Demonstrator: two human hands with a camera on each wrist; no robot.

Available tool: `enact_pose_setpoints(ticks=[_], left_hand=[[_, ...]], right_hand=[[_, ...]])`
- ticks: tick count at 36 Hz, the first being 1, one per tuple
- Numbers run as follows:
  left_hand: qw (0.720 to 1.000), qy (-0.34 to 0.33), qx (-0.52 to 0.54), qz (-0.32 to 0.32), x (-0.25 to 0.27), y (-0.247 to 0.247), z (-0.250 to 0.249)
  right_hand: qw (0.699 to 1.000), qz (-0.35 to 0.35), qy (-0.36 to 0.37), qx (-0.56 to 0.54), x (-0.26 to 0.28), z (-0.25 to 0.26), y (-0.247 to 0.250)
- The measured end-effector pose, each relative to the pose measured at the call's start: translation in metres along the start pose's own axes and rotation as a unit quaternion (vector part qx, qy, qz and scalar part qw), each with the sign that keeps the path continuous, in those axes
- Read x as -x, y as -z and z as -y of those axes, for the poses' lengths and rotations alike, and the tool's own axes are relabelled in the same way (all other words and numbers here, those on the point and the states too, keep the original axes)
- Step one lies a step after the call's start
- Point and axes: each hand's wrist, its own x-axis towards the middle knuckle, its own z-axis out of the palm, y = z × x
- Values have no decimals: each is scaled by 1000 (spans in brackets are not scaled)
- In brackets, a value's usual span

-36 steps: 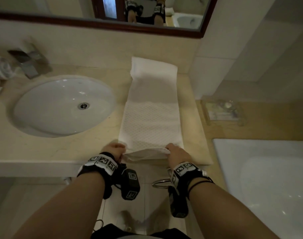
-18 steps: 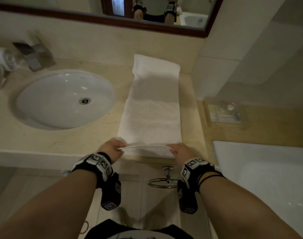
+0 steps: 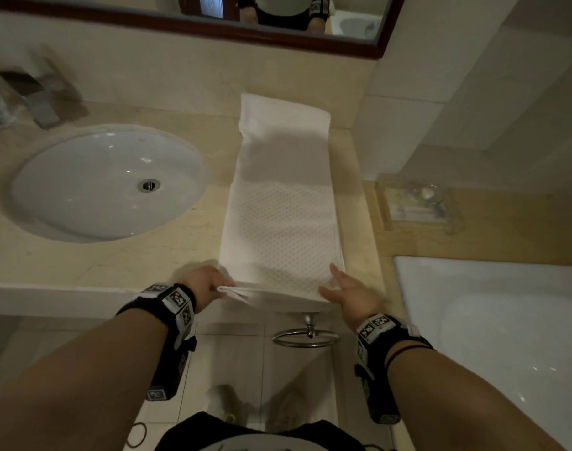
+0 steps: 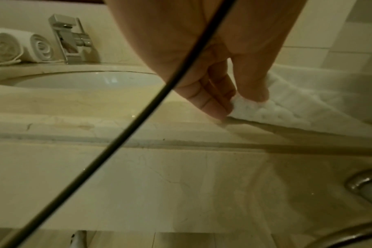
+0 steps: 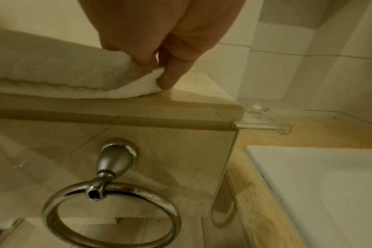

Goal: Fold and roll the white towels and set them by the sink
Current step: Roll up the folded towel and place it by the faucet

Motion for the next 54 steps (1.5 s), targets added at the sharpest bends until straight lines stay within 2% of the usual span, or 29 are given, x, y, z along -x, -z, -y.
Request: enact_pose_setpoints(ticks=[3,6,8,10,12,15,17,20,23,26,29,31,34,36,37,39,42,45,48,50,54], left_hand=[[1000,2,-6,-17,2,-7,3],[1000,1,-19,-17,3,-11,7],[999,4,-44,-17,2,-11,8],[997,21,-76,-21,0,-10,7],[996,46,-67,-25,-5,-7,3],[997,76,-17,-29,-10,-4,-4],[994,103,-6,-23,-12,-2,-7],[986,161,19,-30,-18,2,-13],[980,193,34,-40,-25,6,-18],[977,209,8,-30,-27,6,-20],[979,180,-58,-70,-27,1,-19],[982,97,-122,-103,-30,-6,-16],[978,-41,-200,-37,-38,-16,-9],[977,-74,-197,-15,-41,-17,-4],[981,-76,-178,-27,-41,-15,-3],[986,-76,-140,-49,-37,-10,-7],[982,-76,-170,-15,-28,-2,-13],[961,-73,-263,41,-29,-1,-18],[953,-65,-293,37,-32,-1,-26],[961,-48,-270,24,-32,3,-29],[989,16,-146,-9,-31,9,-26]], right_hand=[[996,-16,-10,-91,-1,0,-1],[998,-18,8,-62,1,-2,-8],[999,-20,6,50,4,-6,-12],[980,-36,12,197,11,-9,-9],[963,-58,25,263,14,-10,-7],[965,-80,51,245,6,-4,1],[968,-57,50,238,-3,3,10],[983,-15,-12,181,-14,10,21],[988,-25,-55,141,-22,12,27],[985,-20,-75,153,-29,18,23],[978,-56,-79,183,-34,23,18],[966,-89,-45,239,-36,26,18],[954,-91,74,275,-40,31,16],[953,-48,122,272,-42,32,13],[956,-37,123,264,-42,31,12],[963,-58,122,232,-40,29,12],[969,-84,133,192,-37,27,14],[964,-25,147,218,-35,25,18],[957,2,140,254,-32,30,24],[957,8,129,258,-33,33,29],[971,32,65,226,-38,38,41]])
